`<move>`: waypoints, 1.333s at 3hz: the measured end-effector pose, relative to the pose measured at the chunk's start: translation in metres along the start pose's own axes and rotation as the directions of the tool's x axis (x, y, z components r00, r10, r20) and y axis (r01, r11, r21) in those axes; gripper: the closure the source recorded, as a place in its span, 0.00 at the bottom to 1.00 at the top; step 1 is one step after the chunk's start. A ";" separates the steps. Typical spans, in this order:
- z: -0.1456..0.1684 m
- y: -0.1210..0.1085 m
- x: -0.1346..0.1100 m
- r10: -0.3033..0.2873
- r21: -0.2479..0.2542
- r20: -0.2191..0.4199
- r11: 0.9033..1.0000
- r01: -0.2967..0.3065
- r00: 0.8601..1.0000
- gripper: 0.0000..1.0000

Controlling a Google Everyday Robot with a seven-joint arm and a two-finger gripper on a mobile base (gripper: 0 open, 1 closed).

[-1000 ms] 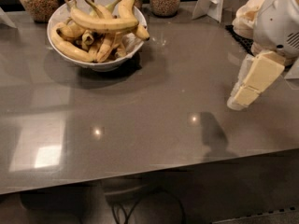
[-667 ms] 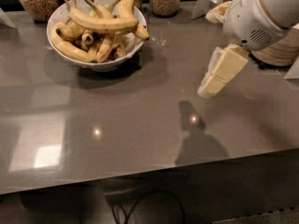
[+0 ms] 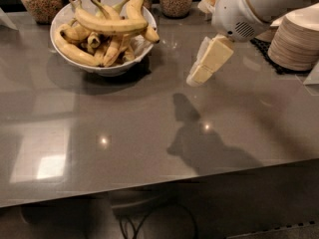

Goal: Pick banana from white bowl

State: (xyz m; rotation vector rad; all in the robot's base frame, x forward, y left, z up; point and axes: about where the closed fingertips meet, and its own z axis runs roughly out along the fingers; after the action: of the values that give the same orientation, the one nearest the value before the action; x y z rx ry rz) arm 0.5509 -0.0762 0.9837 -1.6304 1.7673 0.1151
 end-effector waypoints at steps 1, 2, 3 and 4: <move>0.010 -0.009 -0.013 -0.057 0.035 0.037 0.998 0.056 0.998 0.00; 0.038 -0.027 -0.047 -0.178 0.066 0.105 0.983 0.172 0.978 0.00; 0.064 -0.042 -0.077 -0.271 0.075 0.157 0.962 0.262 0.950 0.00; 0.079 -0.050 -0.093 -0.321 0.080 0.186 0.947 0.311 0.929 0.00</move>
Offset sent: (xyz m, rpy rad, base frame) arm 0.0709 0.1016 0.0153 0.0465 -0.2788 0.2748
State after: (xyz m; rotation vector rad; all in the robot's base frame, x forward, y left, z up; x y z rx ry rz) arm 0.6246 0.0324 0.9964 -1.7801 1.3311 0.0788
